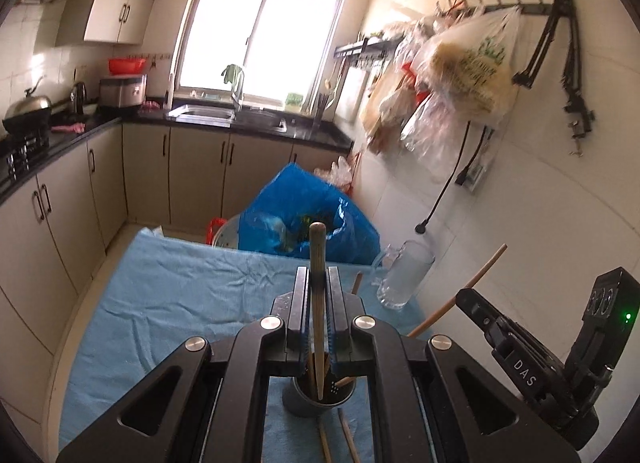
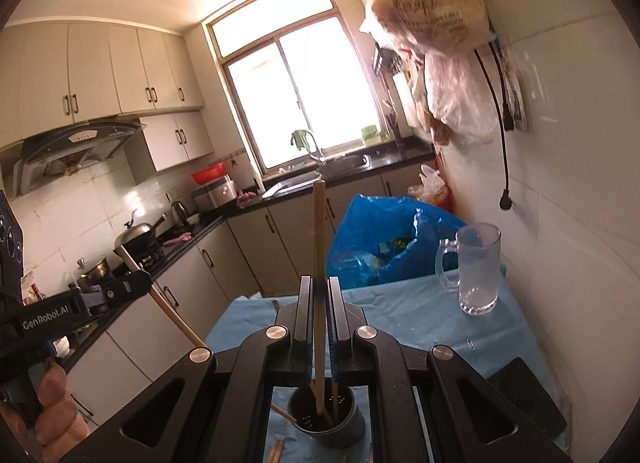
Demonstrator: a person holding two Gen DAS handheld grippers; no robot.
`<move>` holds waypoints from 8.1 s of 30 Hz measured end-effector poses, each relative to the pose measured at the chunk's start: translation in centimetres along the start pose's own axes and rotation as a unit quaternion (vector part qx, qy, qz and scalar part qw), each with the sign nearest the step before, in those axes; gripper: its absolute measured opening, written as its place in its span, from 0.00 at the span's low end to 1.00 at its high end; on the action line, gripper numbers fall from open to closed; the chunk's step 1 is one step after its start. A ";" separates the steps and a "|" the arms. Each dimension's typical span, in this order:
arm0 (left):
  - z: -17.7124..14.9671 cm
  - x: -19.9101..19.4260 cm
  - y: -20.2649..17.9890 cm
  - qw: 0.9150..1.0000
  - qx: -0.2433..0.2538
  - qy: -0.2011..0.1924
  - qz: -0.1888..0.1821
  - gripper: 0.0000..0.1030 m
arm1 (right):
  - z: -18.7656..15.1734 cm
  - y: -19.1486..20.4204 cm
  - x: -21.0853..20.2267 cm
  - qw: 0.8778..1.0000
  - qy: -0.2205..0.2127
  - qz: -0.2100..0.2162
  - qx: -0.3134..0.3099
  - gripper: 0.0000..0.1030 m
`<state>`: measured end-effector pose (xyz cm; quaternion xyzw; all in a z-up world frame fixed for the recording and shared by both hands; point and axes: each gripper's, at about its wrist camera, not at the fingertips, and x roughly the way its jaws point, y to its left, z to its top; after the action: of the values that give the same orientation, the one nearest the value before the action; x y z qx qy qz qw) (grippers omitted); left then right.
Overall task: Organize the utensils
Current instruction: 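Lower the chopsticks into the black cup and open both grippers, then close the left gripper on a chopstick while the right gripper grasps another, then lift the held chopsticks upright off the towel with both grippers, then lower both held chopsticks into the black cup and open both grippers, then lower both grippers onto chopsticks on the towel and close on them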
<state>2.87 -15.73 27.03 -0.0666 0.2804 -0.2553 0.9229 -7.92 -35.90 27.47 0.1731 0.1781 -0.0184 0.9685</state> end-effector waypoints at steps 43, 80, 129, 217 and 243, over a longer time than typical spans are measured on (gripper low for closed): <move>-18.5 9.2 9.7 0.958 -0.052 0.281 0.039 0.26 | -16.4 -4.4 1.9 0.970 0.232 0.023 0.071 0.17; -19.6 13.0 10.5 0.950 -0.044 0.301 0.068 0.09 | -20.2 -1.7 12.2 0.941 0.338 -0.023 -0.018 0.17; -19.0 15.1 7.9 0.940 -0.020 0.329 0.090 0.07 | -12.1 -0.9 -3.0 0.990 0.122 0.069 0.013 0.07; -0.1 -0.7 -0.3 0.999 0.018 0.025 0.013 0.36 | -0.1 -0.9 -1.6 0.999 0.012 0.033 -0.018 0.59; -17.6 -2.5 16.4 0.972 -0.107 0.176 0.113 0.71 | -15.5 -2.6 -0.5 0.973 0.214 0.044 0.074 0.93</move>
<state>-1.44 0.01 9.22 -0.0871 0.4700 -0.1259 0.8693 -13.92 -33.04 13.23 0.2519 0.3718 0.0491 0.8921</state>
